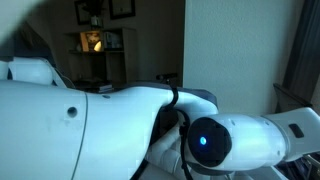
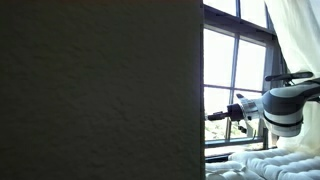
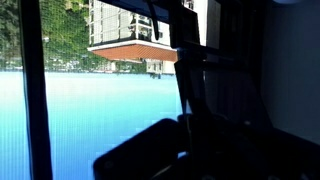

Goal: Open the slot in the window screen

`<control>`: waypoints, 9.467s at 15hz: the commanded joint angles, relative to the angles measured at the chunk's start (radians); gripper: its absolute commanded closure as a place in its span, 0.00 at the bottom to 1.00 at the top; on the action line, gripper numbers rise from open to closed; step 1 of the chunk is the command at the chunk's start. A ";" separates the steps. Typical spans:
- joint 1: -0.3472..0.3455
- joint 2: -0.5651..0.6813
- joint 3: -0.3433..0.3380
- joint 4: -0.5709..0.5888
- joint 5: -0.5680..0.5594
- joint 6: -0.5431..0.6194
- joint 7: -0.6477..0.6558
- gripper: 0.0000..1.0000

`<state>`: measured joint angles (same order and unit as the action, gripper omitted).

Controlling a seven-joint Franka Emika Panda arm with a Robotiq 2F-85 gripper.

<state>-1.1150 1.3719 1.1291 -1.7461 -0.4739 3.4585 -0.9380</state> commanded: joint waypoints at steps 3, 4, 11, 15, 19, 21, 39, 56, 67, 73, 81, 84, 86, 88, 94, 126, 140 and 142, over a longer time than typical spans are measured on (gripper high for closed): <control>0.033 -0.004 -0.035 0.091 -0.089 -0.002 0.089 1.00; 0.038 -0.011 -0.048 0.095 -0.107 -0.002 0.116 1.00; 0.104 -0.077 -0.177 0.104 -0.155 -0.002 0.262 1.00; 0.093 -0.035 -0.171 0.117 -0.216 -0.002 0.285 0.99; 0.096 -0.043 -0.174 0.120 -0.216 -0.002 0.295 0.99; 0.097 -0.044 -0.175 0.121 -0.216 -0.002 0.296 0.99; 0.280 -0.139 -0.451 0.242 -0.173 -0.029 0.382 1.00; 0.177 -0.080 -0.243 0.228 -0.212 -0.400 0.302 1.00; 0.096 -0.001 -0.088 0.225 -0.072 -0.618 0.097 1.00; 0.114 -0.024 -0.103 0.265 0.217 -0.748 -0.155 1.00; 0.120 -0.031 -0.128 0.262 0.269 -0.710 -0.189 0.99; 0.114 -0.024 -0.120 0.262 0.284 -0.718 -0.203 1.00; 0.117 -0.027 -0.130 0.265 0.324 -0.723 -0.237 1.00; 0.115 -0.024 -0.127 0.267 0.356 -0.739 -0.275 1.00; 0.092 -0.003 -0.095 0.260 0.421 -0.771 -0.408 1.00; -0.074 0.101 0.144 0.107 1.003 -0.635 -1.340 1.00; -0.059 0.101 0.112 0.138 0.989 -0.672 -1.317 1.00; -0.057 0.101 0.109 0.139 0.989 -0.670 -1.318 1.00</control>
<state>-1.1734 1.4733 1.2376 -1.6079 0.5148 2.7862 -2.2551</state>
